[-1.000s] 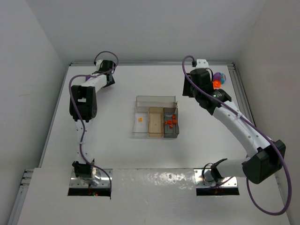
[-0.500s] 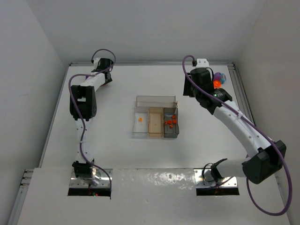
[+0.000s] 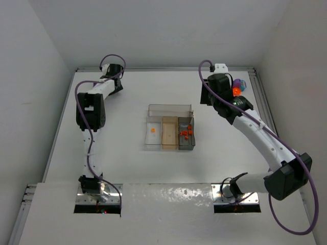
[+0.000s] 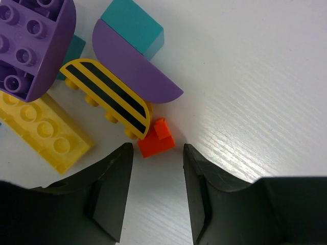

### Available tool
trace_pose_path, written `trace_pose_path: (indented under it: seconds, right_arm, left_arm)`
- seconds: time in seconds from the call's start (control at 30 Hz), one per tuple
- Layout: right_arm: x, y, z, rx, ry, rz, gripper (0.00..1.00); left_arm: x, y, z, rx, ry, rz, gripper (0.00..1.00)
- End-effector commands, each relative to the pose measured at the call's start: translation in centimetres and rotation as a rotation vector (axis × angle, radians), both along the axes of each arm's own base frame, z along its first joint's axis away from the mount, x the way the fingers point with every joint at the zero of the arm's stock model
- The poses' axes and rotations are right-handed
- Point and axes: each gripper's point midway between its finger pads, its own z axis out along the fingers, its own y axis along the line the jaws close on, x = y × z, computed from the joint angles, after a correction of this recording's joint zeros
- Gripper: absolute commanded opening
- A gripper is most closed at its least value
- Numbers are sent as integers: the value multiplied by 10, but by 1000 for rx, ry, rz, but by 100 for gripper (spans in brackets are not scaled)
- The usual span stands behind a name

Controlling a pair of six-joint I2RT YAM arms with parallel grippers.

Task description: Sort the legos into containers by color

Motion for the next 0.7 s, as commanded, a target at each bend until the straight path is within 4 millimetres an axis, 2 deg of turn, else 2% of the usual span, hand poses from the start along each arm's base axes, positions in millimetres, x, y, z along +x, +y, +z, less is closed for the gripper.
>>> trace_pose_path:
  seconds: [0.0, 0.27, 0.53, 0.67]
  right_arm:
    - [6, -3, 21, -4, -46, -13, 48]
    - [5, -3, 22, 0, -49, -18, 48]
    - [6, -1, 22, 3, -45, -8, 48]
    - [6, 0, 22, 5, -46, -3, 48]
  left_arm:
    - [6, 12, 5, -8, -29, 46, 42]
    - [8, 14, 4, -22, -32, 48, 32]
    - [8, 23, 1, -36, -31, 66, 38]
    - [8, 23, 0, -44, -33, 68, 33]
